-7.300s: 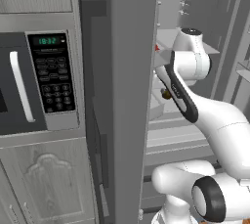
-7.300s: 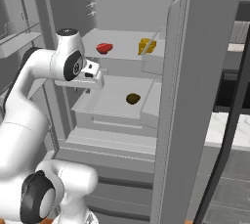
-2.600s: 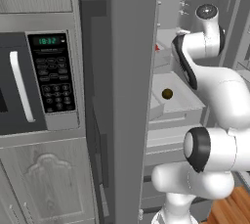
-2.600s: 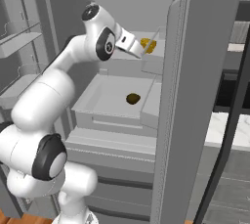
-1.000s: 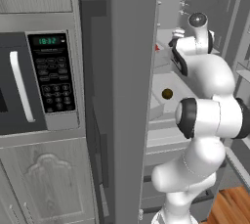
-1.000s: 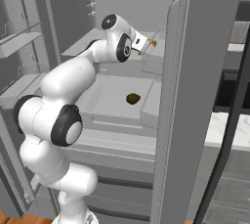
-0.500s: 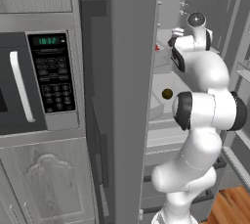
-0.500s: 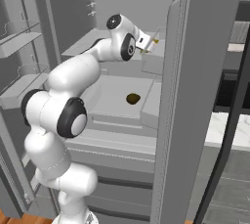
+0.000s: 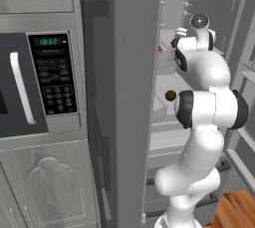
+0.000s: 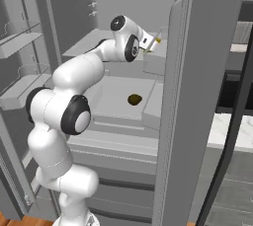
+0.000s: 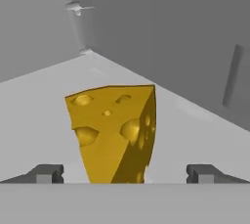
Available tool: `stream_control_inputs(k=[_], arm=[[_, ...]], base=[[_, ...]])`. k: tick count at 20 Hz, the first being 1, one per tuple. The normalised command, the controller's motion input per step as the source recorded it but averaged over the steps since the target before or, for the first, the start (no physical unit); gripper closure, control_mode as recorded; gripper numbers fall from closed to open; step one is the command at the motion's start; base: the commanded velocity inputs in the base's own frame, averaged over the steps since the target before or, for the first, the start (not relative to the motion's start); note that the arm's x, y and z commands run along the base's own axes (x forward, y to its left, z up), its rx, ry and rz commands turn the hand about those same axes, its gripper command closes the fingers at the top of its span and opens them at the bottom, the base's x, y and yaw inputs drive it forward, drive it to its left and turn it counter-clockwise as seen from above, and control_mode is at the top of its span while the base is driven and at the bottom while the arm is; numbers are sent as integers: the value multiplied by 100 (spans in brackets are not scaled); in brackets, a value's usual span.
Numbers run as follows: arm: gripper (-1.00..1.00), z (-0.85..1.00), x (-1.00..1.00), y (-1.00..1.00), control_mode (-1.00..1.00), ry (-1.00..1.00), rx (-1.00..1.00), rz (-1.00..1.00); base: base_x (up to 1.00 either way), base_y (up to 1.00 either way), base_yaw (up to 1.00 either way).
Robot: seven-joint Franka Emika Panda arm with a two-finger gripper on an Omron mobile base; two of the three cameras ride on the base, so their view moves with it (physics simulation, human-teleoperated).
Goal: Take the cheese, steak, and avocado from the fridge and place them on the plate on the dining counter to create an appetizer plate.
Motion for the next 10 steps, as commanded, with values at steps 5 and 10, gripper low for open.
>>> stream_control_inputs(k=[5, 10], arm=[[100, -29, 8, -8, -100, -11, 0, 0], [100, -19, 1, -17, -100, -10, 0, 0]], base=[[0, 0, 0], [0, 0, 0]])
